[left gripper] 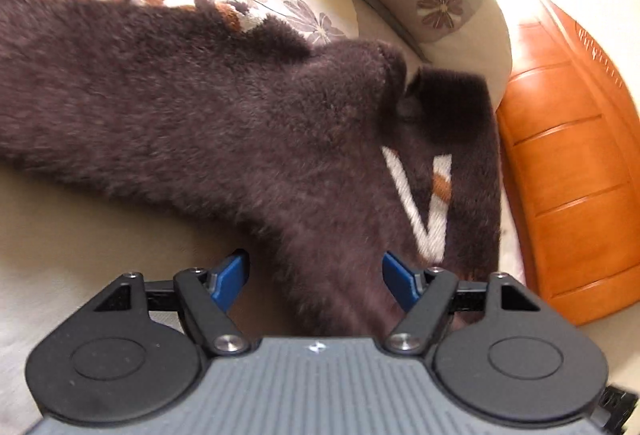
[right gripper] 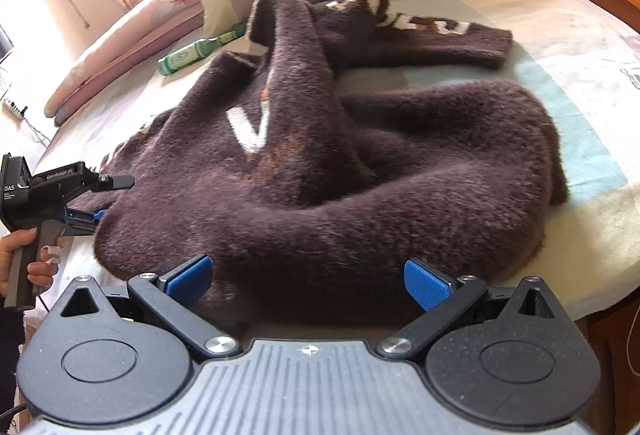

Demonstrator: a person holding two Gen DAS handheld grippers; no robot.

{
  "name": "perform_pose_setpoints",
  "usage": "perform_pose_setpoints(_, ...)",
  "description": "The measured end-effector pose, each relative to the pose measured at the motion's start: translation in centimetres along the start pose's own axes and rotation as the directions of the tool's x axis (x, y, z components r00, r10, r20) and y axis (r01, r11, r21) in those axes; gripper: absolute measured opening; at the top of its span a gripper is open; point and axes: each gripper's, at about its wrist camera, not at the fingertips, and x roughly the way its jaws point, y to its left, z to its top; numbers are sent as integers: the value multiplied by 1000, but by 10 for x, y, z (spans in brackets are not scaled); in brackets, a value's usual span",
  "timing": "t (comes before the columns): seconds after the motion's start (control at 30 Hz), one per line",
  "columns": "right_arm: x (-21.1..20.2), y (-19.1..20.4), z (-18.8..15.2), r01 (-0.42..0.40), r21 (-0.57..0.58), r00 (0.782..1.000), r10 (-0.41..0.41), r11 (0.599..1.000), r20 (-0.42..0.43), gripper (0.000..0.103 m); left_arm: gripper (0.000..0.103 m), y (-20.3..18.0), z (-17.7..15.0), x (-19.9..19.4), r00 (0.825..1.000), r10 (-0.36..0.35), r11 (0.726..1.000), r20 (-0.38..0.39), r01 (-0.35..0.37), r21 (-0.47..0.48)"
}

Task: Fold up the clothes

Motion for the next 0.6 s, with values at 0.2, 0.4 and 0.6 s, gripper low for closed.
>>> perform_pose_setpoints(0.2, 15, -7, -1, 9, 15, 1000, -9, 1000, -26, 103, 70, 27, 11, 9, 994, -103, 989, 31, 106, -99)
perform_pose_setpoints(0.4, 27, -6, -1, 26, 13, 999, -26, 1000, -40, 103, 31, 52, 16, 10, 988, -128, 976, 86, 141, -164)
perform_pose_setpoints(0.6, 24, -6, 1, 16, 21, 999, -16, 1000, -33, 103, 17, 28, 31, 13, 992, 14, 999, 128, -7, -48)
